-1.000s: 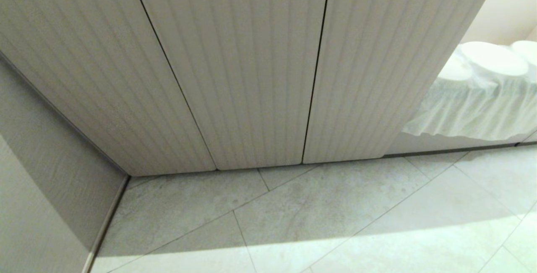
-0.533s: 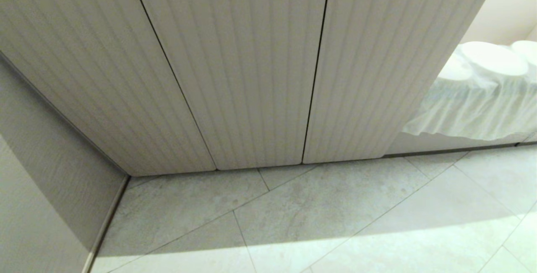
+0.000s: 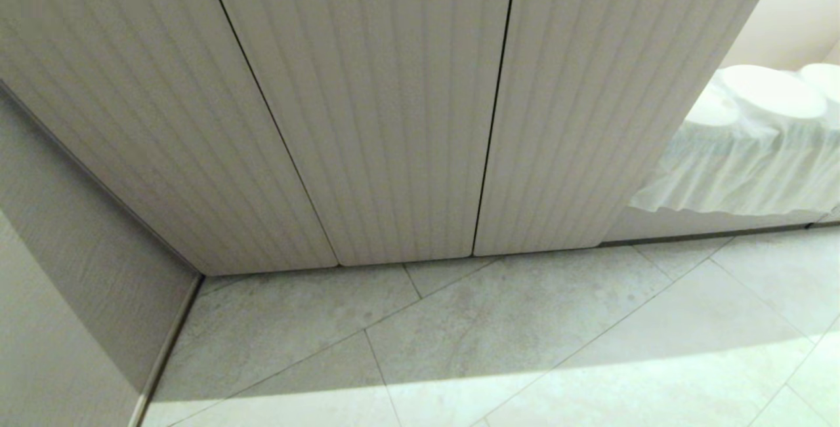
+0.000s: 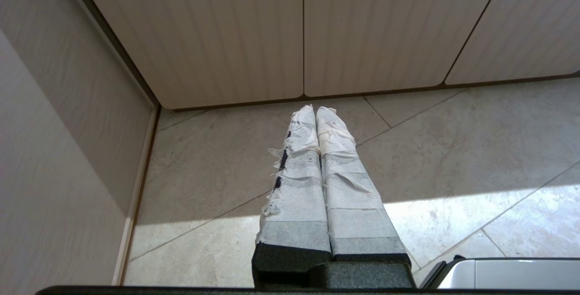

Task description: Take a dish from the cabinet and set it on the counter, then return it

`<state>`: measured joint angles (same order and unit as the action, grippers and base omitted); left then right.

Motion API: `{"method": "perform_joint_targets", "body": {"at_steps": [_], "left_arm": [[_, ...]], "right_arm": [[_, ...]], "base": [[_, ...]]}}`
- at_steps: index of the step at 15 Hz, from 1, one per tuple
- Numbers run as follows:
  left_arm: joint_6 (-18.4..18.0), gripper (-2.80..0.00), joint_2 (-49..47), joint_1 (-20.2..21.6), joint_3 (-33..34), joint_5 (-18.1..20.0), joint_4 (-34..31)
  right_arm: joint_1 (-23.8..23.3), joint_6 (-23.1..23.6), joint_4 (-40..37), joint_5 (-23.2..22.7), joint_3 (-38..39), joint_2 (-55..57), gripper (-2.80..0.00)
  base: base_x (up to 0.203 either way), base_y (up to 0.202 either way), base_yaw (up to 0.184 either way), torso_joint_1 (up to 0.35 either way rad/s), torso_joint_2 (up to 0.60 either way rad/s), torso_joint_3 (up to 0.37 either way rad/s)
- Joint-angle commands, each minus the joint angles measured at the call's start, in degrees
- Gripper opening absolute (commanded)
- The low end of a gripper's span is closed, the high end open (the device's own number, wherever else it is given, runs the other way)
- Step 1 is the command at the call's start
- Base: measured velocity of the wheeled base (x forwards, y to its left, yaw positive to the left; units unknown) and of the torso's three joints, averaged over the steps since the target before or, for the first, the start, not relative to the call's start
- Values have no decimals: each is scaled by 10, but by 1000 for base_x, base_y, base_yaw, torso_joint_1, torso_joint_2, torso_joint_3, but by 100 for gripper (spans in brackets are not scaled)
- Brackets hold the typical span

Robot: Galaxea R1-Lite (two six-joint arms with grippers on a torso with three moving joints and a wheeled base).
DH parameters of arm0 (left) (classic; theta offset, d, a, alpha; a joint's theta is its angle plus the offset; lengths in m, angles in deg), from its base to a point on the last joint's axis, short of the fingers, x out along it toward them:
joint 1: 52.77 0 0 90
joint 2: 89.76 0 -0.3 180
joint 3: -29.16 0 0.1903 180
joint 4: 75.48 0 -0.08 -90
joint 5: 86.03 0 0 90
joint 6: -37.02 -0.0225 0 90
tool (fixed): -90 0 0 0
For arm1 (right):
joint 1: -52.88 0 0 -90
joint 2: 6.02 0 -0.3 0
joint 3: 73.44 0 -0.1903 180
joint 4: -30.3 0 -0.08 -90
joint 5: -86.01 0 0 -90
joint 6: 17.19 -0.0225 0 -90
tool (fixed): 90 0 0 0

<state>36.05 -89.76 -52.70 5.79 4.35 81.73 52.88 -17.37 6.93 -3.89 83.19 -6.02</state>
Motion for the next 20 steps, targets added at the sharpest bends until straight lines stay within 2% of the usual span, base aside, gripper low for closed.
{"method": "perform_joint_targets", "body": {"at_steps": [1, 20], "left_arm": [[0, -280, 0, 0, 0, 0, 0], [0, -280, 0, 0, 0, 0, 0]], "right_arm": [[0, 0, 0, 0, 0, 0, -280], [0, 0, 0, 0, 0, 0, -280]], "base": [[0, 0, 0, 0, 0, 0], [0, 0, 0, 0, 0, 0]]}}
